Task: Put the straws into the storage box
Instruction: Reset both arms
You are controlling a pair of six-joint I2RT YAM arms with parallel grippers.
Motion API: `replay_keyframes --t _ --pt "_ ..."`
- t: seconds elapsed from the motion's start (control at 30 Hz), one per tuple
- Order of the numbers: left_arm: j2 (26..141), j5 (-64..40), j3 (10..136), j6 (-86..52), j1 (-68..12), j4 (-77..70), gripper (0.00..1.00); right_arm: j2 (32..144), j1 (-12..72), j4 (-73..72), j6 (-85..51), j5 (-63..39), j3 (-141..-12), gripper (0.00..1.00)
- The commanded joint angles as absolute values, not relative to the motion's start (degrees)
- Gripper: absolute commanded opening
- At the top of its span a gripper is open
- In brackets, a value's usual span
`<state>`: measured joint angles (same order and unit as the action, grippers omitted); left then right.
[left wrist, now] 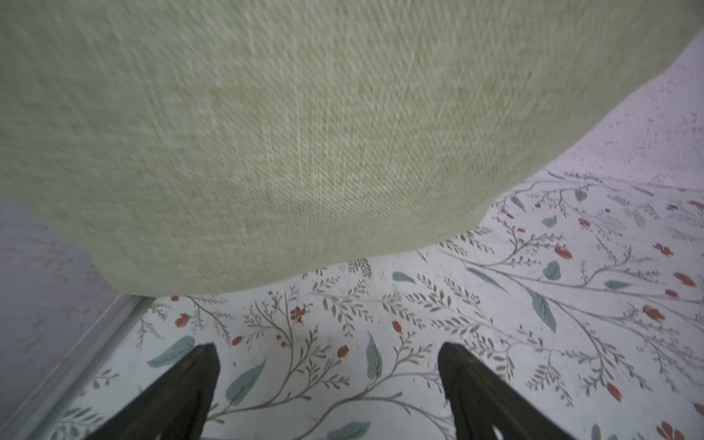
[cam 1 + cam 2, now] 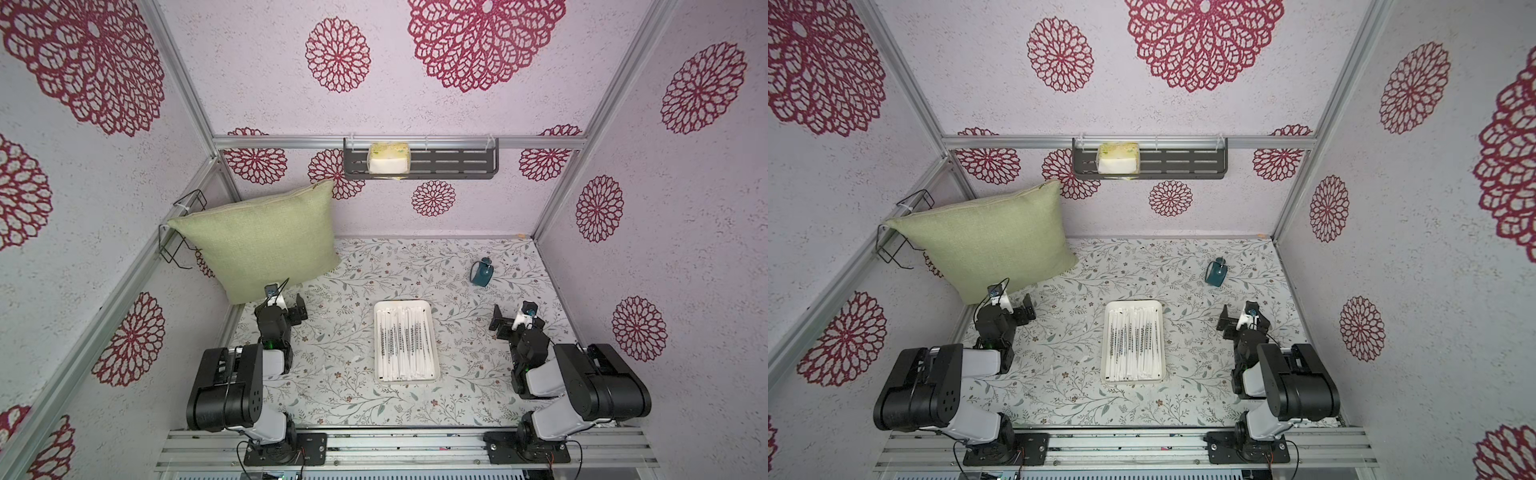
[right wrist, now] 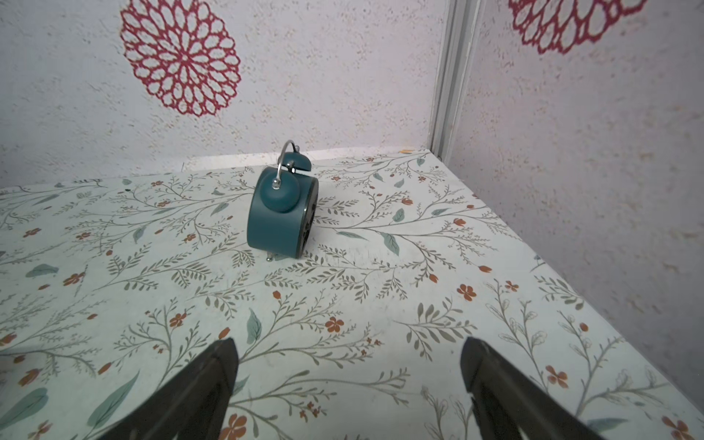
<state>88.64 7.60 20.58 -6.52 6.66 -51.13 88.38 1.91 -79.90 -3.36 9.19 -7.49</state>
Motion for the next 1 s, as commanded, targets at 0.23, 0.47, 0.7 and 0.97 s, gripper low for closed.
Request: replay_keyframes --t 0.23,0.47,0.7,0.97 --pt "88.3 17.1 21.9 -12.0 7.8 -53.5 0.98 88.1 3.6 -79.6 -1.4 12.7 -10.7 0.99" --pt "88.8 19.4 23.1 -10.1 6.2 -51.9 0.98 88.0 3.6 -79.6 -1.5 12.7 -10.5 0.99" --pt "88.9 20.1 23.5 -9.6 5.7 -51.6 0.98 88.0 3.7 -79.6 -1.5 12.9 -10.6 0.99" --pt "89.0 23.9 23.3 -9.9 5.0 -52.0 0.98 88.0 3.7 -79.6 -1.4 12.9 -10.6 0.99"
